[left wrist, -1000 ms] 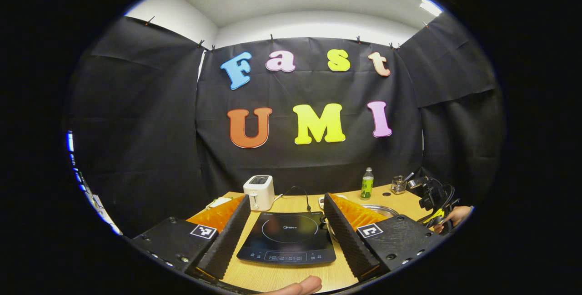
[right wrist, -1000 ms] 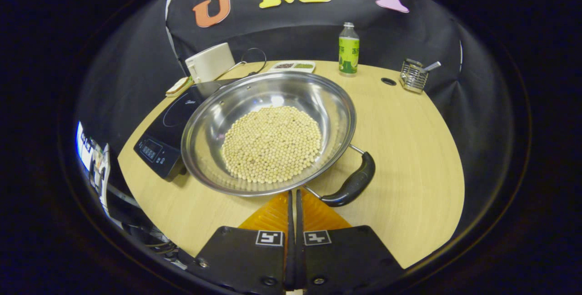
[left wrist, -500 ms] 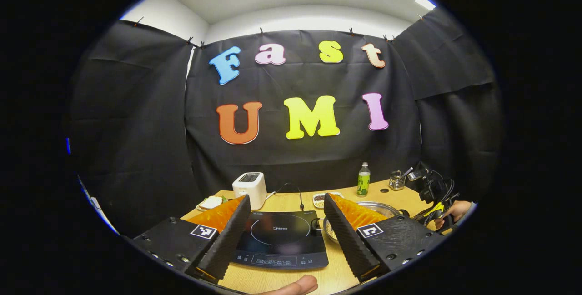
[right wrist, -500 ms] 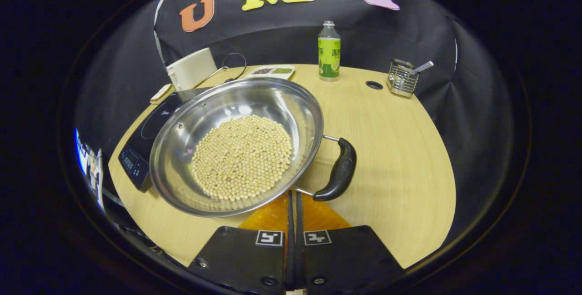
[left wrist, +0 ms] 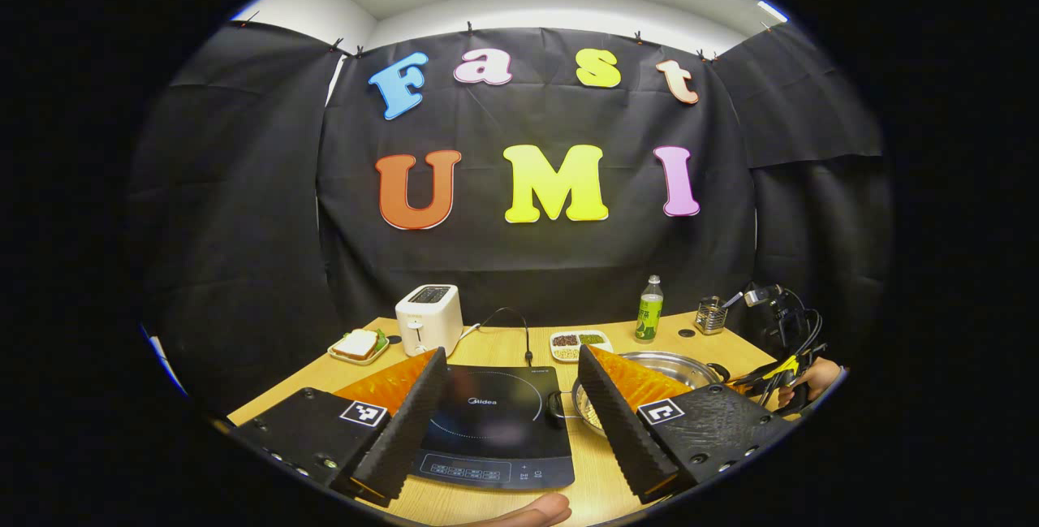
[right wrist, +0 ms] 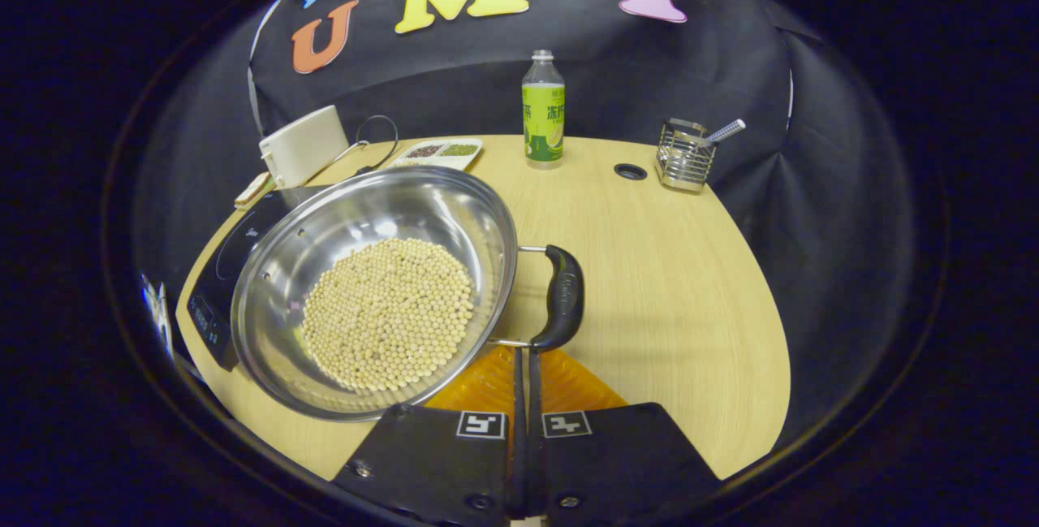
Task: First push the handle of the pot to place it horizontally, then grasp the pot with both hands and set it on the induction cooktop.
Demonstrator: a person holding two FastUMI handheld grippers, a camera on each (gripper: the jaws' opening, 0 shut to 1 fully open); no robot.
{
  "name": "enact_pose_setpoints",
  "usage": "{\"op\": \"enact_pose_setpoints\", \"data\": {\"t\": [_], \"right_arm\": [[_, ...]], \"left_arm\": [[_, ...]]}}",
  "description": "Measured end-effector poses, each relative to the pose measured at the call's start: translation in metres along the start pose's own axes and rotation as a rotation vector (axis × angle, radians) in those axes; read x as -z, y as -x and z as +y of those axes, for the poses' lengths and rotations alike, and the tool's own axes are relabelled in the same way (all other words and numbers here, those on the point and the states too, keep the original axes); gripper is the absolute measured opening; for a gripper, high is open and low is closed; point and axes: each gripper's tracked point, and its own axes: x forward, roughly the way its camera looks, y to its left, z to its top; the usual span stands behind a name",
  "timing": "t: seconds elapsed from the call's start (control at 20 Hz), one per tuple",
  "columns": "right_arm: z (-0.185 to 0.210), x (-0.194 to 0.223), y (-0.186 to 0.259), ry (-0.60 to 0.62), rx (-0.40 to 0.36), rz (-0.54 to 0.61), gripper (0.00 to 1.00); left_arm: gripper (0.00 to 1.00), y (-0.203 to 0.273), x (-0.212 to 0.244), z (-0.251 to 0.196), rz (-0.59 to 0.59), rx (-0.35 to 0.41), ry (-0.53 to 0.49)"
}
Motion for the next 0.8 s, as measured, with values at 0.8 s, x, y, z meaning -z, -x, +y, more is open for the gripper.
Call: {"op": "enact_pose_setpoints", "data": {"t": [0.8], "right_arm": [[-0.031, -0.046, 0.042, -0.048, 0.108, -0.330, 0.01]], "left_arm": [[0.96, -0.086, 0.080, -0.036, 0.218, 0.055, 0.056]]}}
